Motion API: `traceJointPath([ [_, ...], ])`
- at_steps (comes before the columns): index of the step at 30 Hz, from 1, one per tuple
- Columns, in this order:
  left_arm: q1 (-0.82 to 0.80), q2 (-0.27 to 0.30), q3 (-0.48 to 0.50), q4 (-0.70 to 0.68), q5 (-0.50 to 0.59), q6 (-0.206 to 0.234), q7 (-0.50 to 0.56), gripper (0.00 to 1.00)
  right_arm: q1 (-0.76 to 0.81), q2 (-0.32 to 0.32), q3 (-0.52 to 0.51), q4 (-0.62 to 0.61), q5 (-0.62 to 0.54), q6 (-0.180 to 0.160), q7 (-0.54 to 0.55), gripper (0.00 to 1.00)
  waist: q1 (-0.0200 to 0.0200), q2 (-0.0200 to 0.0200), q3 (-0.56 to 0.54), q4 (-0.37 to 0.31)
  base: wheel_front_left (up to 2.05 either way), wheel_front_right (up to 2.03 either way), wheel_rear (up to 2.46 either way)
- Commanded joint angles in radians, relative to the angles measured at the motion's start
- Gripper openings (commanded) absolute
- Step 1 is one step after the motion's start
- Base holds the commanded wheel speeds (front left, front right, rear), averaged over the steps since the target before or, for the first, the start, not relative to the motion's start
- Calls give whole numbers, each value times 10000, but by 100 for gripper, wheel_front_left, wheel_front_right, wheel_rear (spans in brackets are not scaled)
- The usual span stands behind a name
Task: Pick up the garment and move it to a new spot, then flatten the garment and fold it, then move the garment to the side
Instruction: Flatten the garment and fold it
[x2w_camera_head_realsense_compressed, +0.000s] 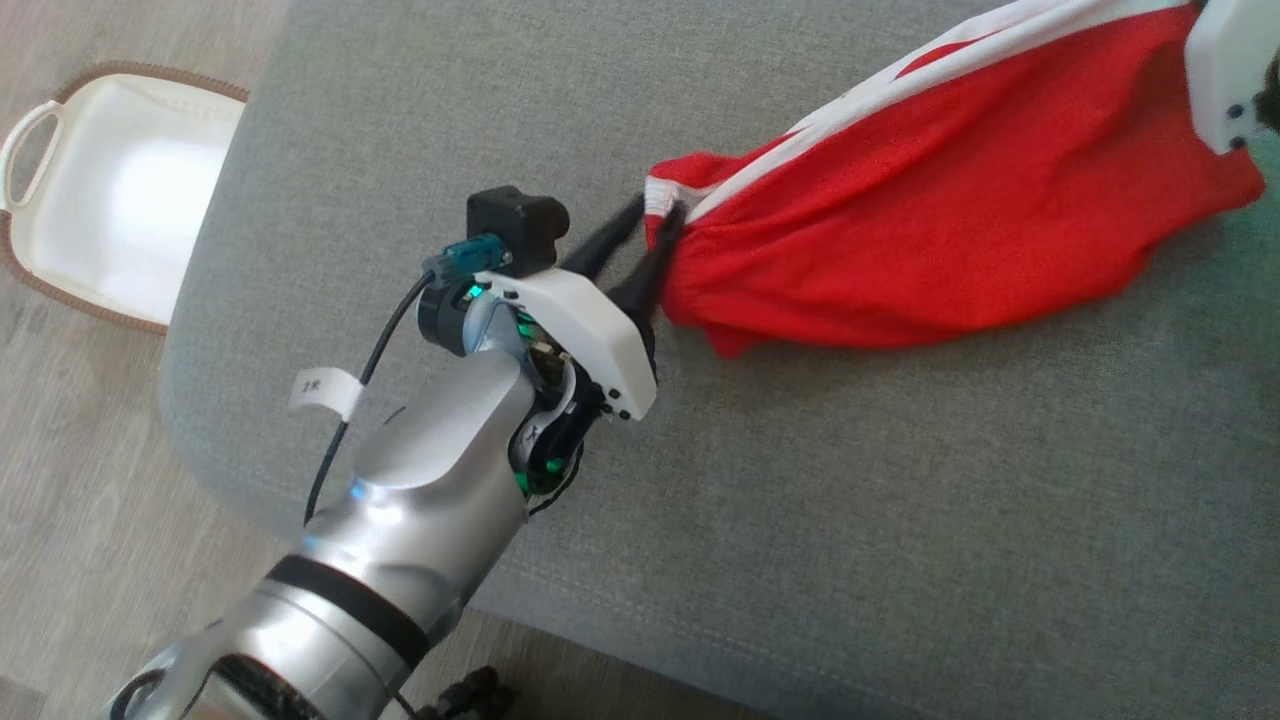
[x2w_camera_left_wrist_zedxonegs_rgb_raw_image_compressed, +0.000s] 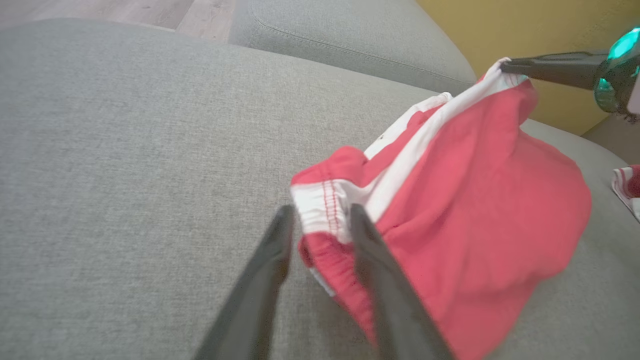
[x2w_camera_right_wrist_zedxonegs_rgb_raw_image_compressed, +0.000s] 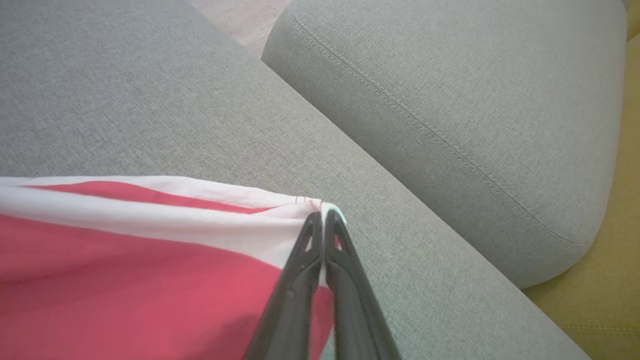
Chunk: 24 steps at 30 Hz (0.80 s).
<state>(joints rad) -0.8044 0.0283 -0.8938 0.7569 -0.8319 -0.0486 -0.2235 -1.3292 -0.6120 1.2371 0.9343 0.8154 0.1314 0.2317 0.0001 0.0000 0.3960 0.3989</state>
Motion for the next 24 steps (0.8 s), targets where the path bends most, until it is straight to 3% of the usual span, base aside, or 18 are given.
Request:
traceJointPath([
  [1, -459, 222, 205, -137, -89, 73, -128, 100, -186, 65, 38, 12, 20, -7, -79, 100, -1, 0, -3, -6, 0, 0, 0],
  [7, -535, 221, 59, 234, -259, 366, -296, 100, -70, 402, 147, 435, 153, -7, -493, 100, -1, 0, -266, -209, 0, 0, 0],
  [11, -510, 304, 470, 462, -133, 550, -369, 100, 183, 592, 104, 671, 535, -7, -1048, 100, -1, 0, -722, -519, 0, 0, 0],
  [24, 487, 1497, 2069, -978, 815, 1214, -381, 100, 1401, 1096, -259, 550, 1523, -7, -3784, 100, -1, 0, -2455, -1498, 0, 0, 0],
])
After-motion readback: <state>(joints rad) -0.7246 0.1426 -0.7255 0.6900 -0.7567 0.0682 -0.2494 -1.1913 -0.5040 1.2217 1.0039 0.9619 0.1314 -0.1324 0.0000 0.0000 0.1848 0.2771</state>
